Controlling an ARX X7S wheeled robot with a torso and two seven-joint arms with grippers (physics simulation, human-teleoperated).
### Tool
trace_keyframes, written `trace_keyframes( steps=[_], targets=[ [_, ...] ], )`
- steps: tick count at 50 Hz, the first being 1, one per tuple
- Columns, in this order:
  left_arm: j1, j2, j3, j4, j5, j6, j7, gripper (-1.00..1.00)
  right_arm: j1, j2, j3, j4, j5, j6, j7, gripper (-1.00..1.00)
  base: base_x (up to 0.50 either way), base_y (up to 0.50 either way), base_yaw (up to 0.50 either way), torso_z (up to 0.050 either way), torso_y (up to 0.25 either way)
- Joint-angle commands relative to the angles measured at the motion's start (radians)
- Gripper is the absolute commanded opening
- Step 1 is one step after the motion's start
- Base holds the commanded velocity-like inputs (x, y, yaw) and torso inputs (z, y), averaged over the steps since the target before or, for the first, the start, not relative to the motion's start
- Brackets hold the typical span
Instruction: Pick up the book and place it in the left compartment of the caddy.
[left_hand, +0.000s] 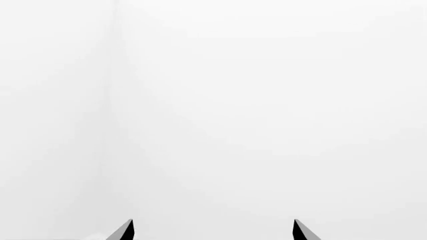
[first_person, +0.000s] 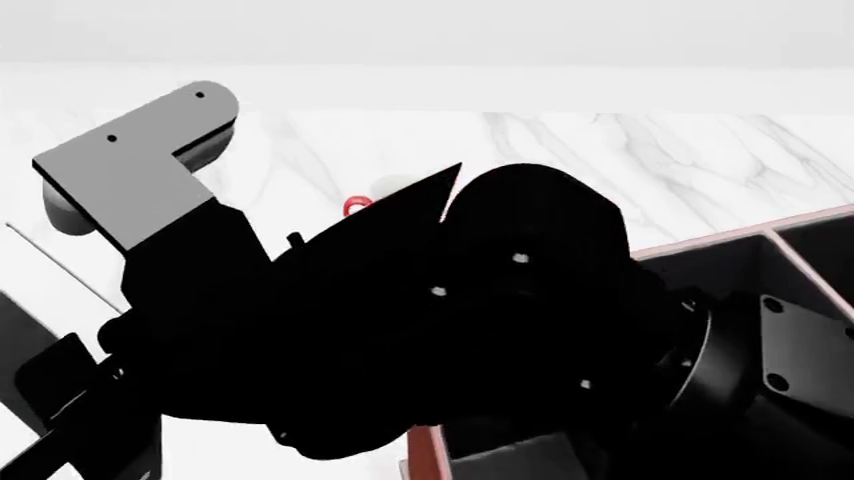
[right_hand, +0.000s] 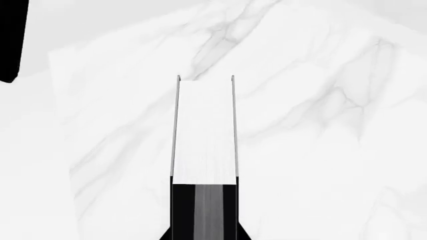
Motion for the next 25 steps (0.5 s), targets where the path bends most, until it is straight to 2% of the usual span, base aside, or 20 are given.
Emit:
trace_keyframes(
  steps=[1, 8, 25],
  targets=[
    [0.001, -0.003, 0.002, -0.003, 0.000, 0.002, -0.004, 1.00, 0.059, 0.058, 0.073, -0.059, 0.124, 0.002, 0.139, -1.00, 0.00, 0.00, 0.00, 0.000, 0.010],
    [0.002, -0.003, 0.011, -0.002, 0.009, 0.005, -0.006, 1.00, 0.092, 0.118, 0.090, -0.094, 0.201, -0.009, 0.234, -1.00, 0.00, 0.00, 0.00, 0.000, 0.000],
    [0.007, -0.004, 0.017, -0.001, 0.013, 0.012, -0.007, 1.00, 0.158, 0.241, 0.125, -0.146, 0.331, -0.019, 0.342, -1.00, 0.00, 0.00, 0.00, 0.000, 0.001]
  ],
)
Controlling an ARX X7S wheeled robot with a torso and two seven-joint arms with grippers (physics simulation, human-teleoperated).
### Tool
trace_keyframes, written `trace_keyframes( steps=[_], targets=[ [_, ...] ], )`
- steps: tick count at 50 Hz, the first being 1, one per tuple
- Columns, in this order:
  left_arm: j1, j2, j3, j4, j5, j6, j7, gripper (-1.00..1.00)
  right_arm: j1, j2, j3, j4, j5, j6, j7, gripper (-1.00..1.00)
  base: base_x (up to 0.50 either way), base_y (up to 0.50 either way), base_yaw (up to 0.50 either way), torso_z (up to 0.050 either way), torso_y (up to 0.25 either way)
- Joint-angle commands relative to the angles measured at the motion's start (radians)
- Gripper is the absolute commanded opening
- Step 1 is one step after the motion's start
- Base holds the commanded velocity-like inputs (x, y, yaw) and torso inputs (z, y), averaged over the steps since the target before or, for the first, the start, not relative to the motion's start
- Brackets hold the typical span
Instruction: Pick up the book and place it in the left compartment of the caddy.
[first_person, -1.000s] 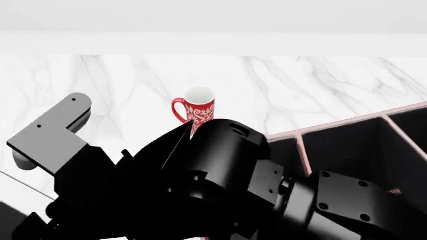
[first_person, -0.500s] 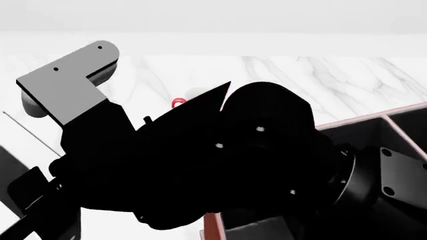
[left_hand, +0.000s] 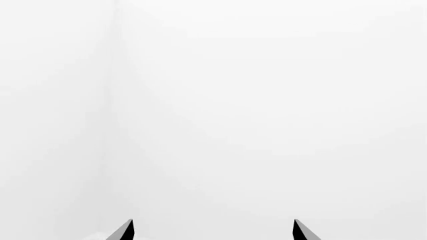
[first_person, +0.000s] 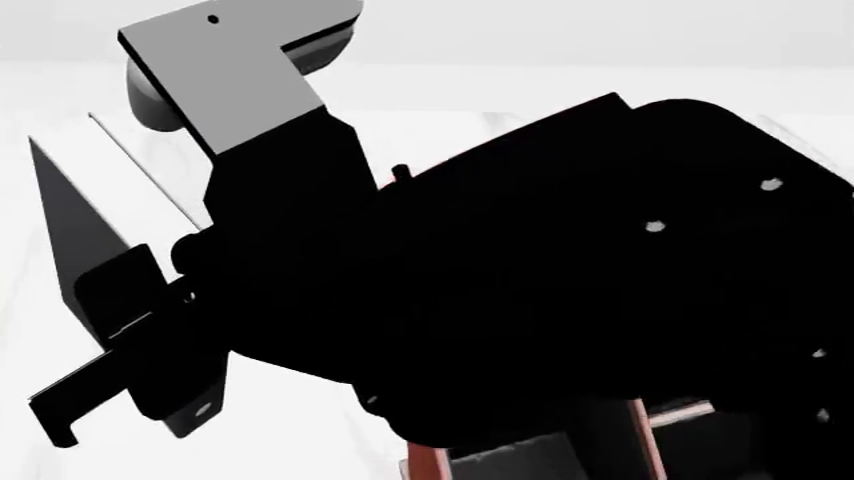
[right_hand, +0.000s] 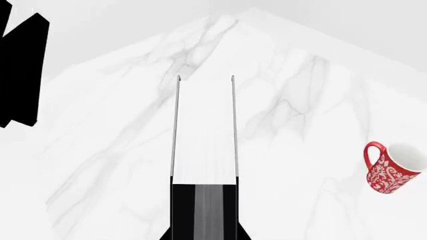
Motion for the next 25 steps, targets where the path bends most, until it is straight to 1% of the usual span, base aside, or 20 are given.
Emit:
trace_keyframes(
  steps=[1, 25],
  targets=[
    [0.002, -0.002, 0.005, 0.000, 0.005, 0.004, -0.002, 1.00, 0.054, 0.078, 0.048, -0.039, 0.053, -0.007, 0.079, -1.00, 0.00, 0.00, 0.00, 0.000, 0.000],
    [0.008, -0.007, 0.011, 0.002, 0.007, 0.011, -0.006, 1.00, 0.152, 0.179, 0.055, -0.042, 0.195, -0.017, 0.197, -1.00, 0.00, 0.00, 0.00, 0.001, 0.001]
  ],
)
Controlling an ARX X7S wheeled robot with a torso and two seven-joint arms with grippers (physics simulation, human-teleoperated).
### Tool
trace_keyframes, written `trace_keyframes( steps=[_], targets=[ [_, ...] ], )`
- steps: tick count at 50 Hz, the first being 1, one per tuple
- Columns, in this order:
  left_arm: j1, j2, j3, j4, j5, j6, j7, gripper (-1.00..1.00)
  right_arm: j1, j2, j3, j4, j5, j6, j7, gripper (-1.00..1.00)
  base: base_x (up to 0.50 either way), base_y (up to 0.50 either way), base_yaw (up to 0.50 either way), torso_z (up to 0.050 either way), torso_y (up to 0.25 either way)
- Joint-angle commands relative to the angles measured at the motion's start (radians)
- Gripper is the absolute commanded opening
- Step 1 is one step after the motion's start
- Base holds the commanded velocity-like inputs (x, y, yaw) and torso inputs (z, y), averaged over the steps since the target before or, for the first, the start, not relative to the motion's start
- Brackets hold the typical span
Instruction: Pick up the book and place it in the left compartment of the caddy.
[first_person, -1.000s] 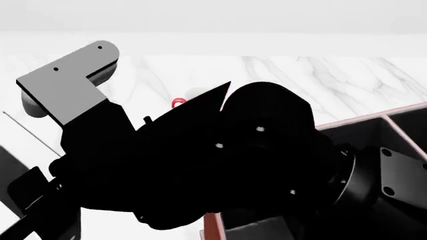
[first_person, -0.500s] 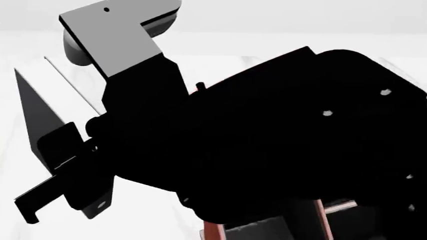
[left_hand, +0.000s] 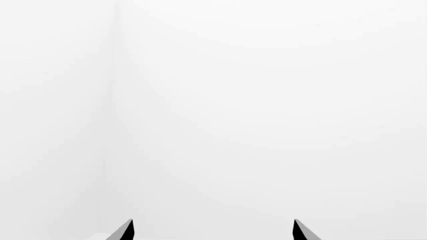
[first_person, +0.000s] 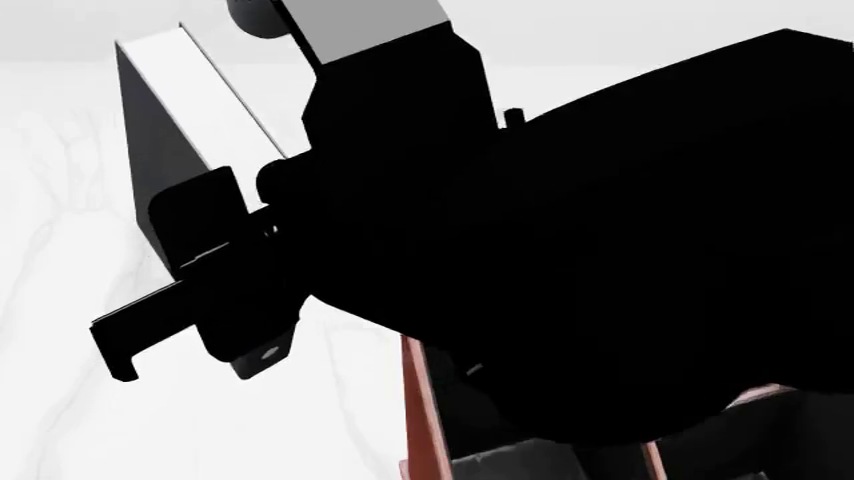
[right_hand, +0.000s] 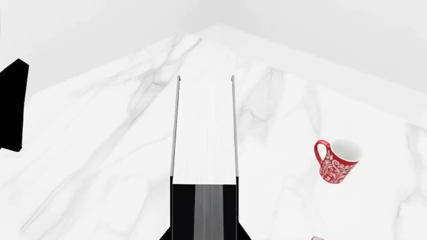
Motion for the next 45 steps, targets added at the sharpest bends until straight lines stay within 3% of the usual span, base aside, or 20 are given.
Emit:
trace_keyframes(
  steps=[1, 45],
  targets=[
    [0.003, -0.001, 0.007, -0.001, 0.008, 0.005, -0.001, 1.00, 0.056, 0.052, 0.027, 0.006, 0.024, 0.004, 0.042, -1.00, 0.00, 0.00, 0.00, 0.000, 0.000],
    [0.011, -0.006, 0.033, -0.001, 0.027, 0.022, -0.006, 1.00, 0.193, 0.290, -0.002, -0.048, 0.244, 0.046, 0.236, -1.00, 0.00, 0.00, 0.00, 0.000, 0.001]
  ],
)
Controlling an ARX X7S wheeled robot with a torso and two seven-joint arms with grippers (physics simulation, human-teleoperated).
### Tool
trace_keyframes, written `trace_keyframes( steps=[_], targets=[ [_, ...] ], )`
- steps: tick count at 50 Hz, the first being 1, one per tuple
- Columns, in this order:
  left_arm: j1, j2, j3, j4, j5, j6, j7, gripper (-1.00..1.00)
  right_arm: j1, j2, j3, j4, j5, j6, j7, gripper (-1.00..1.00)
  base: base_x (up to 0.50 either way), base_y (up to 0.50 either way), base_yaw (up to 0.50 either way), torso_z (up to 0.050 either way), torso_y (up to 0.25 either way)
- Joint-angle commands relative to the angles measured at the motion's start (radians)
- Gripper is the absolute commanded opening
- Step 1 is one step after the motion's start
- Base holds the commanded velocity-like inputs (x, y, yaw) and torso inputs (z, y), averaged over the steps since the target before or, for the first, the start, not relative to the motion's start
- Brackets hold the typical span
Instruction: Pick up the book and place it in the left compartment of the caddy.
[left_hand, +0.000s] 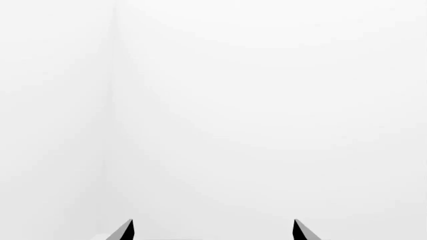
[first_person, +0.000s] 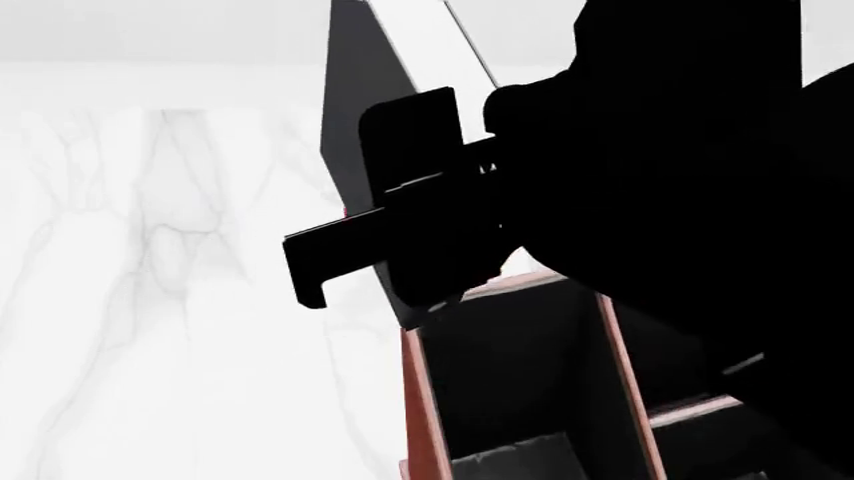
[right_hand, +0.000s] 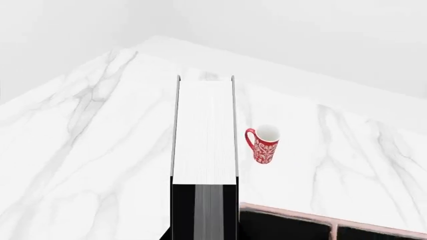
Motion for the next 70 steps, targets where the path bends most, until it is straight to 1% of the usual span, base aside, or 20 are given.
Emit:
trace_keyframes(
  steps=[1, 19, 28, 32, 44, 57, 65, 66, 70],
  targets=[
    [0.002, -0.001, 0.009, 0.000, 0.007, 0.004, -0.001, 1.00, 0.049, 0.061, 0.009, -0.008, 0.017, 0.038, 0.027, -1.00, 0.00, 0.00, 0.00, 0.000, 0.000],
    [0.005, -0.006, 0.010, 0.000, 0.003, 0.007, -0.006, 1.00, 0.083, 0.157, -0.011, -0.027, 0.098, 0.049, 0.088, -1.00, 0.00, 0.00, 0.00, 0.000, 0.001],
    [0.006, -0.006, 0.015, -0.001, 0.006, 0.010, -0.007, 1.00, 0.087, 0.192, -0.022, -0.043, 0.123, 0.057, 0.109, -1.00, 0.00, 0.00, 0.00, 0.000, 0.001],
    [0.010, -0.007, 0.016, 0.003, 0.008, 0.013, -0.006, 1.00, 0.098, 0.199, -0.031, -0.040, 0.121, 0.098, 0.113, -1.00, 0.00, 0.00, 0.00, 0.003, 0.003],
    [0.012, -0.009, 0.019, 0.001, 0.010, 0.017, -0.008, 1.00, 0.093, 0.235, -0.069, -0.037, 0.159, 0.101, 0.146, -1.00, 0.00, 0.00, 0.00, 0.000, 0.001],
    [0.014, -0.012, 0.017, 0.002, 0.004, 0.018, -0.012, 1.00, 0.031, 0.242, -0.094, -0.035, 0.128, 0.106, 0.118, -1.00, 0.00, 0.00, 0.00, 0.000, 0.002],
    [0.015, -0.012, 0.023, 0.001, 0.009, 0.023, -0.012, 1.00, -0.017, 0.265, -0.106, -0.062, 0.109, 0.102, 0.098, -1.00, 0.00, 0.00, 0.00, 0.000, 0.001],
    [0.018, -0.012, 0.024, 0.004, 0.013, 0.025, -0.011, 1.00, -0.028, 0.274, -0.102, -0.064, 0.116, 0.081, 0.089, -1.00, 0.00, 0.00, 0.00, 0.010, 0.000],
    [0.017, -0.013, 0.026, 0.002, 0.013, 0.026, -0.011, 1.00, -0.070, 0.287, -0.099, -0.077, 0.075, 0.073, 0.059, -1.00, 0.00, 0.00, 0.00, 0.000, 0.000]
  ],
)
